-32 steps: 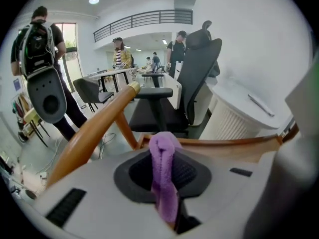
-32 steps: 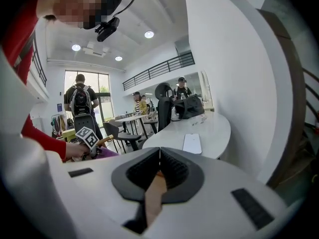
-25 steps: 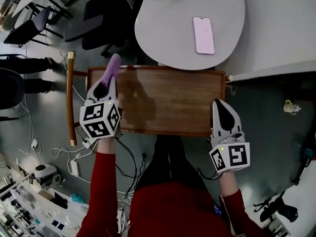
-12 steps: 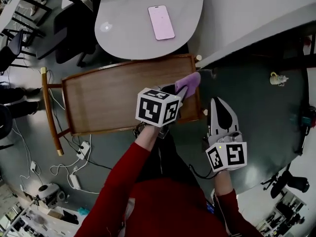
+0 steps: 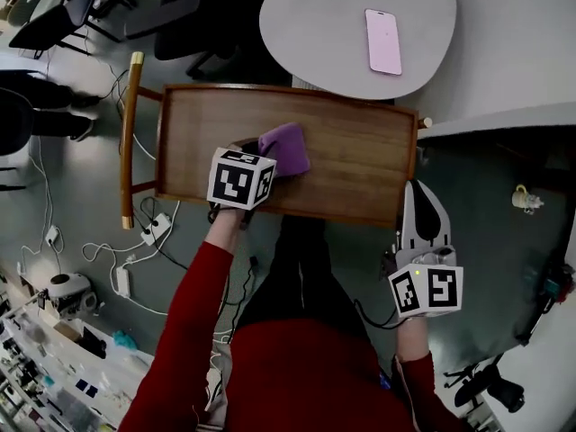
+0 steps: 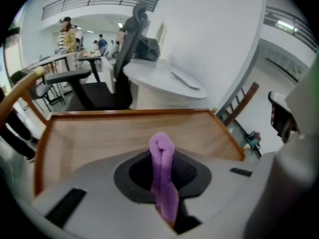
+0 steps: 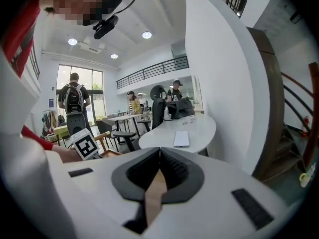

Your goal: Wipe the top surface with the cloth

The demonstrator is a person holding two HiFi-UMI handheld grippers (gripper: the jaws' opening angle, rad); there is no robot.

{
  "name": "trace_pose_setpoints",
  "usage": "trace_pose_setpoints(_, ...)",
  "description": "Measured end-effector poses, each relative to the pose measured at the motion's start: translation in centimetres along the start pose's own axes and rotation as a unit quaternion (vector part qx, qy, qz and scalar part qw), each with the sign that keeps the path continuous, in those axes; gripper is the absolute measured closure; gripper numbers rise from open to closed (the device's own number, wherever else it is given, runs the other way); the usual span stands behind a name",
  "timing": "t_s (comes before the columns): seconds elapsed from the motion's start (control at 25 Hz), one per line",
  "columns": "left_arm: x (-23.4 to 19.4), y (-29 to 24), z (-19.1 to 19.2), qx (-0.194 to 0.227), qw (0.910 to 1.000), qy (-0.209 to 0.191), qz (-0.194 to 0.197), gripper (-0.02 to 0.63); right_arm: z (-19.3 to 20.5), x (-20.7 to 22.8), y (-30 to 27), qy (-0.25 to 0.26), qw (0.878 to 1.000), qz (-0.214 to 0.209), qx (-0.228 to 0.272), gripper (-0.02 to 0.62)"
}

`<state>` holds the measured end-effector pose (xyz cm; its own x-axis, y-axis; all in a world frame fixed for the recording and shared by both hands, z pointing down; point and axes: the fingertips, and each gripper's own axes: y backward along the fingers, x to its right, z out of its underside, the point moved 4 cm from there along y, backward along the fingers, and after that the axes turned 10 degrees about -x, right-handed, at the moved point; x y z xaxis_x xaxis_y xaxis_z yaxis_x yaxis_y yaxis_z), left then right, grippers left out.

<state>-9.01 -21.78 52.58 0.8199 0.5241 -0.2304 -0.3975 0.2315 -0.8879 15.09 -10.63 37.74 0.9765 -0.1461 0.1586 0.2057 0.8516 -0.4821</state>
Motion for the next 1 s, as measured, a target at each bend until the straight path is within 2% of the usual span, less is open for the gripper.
trace_pose_setpoints(0.16,-10.1,4.6,4.0,0.020,0.9925,0.077,-0.093,0.549,-1.0,-1.9,-1.9,0.018,0.999,-0.036,-0.002,0.583)
trace_pose_setpoints(0.32,-15.9,8.1,7.1,0.024,0.9787,0.123,-0.162,0.549,-1.1,-3.5,-2.9,0.029,0.998,-0.056,-0.005,0.583)
trace_pose_setpoints(0.56,-18.3,9.8,8.7,0.026,0.9673,0.143,-0.208,0.549,-0.6,-4.8,-2.8,0.031,0.998,-0.061,-0.008,0.583)
trace_pose_setpoints(0.68,-17.1,10.9,7.7,0.048,0.9654,0.120,-0.227,0.549,-0.5,-4.4,-1.9,0.026,0.999,-0.044,-0.004,0.583)
trace_pose_setpoints(0.76,-13.5,11.8,5.7,0.075,0.9724,0.078,-0.207,0.549,-0.4,-3.5,-1.1,0.019,1.000,-0.024,0.002,0.583)
trace_pose_setpoints(0.84,-8.3,11.8,3.1,0.105,0.9812,0.031,-0.159,0.549,-0.2,-2.2,-0.3,0.007,1.000,0.000,0.008,0.583)
trace_pose_setpoints(0.92,-2.2,10.6,0.9,0.125,0.9891,-0.004,-0.079,0.549,-0.1,-0.8,0.7,-0.005,0.999,0.028,0.016,0.583)
trace_pose_setpoints(1.0,4.3,8.9,-0.7,0.134,0.9903,-0.010,0.035,0.549,0.0,0.3,2.4,-0.013,0.998,0.057,0.025,0.583)
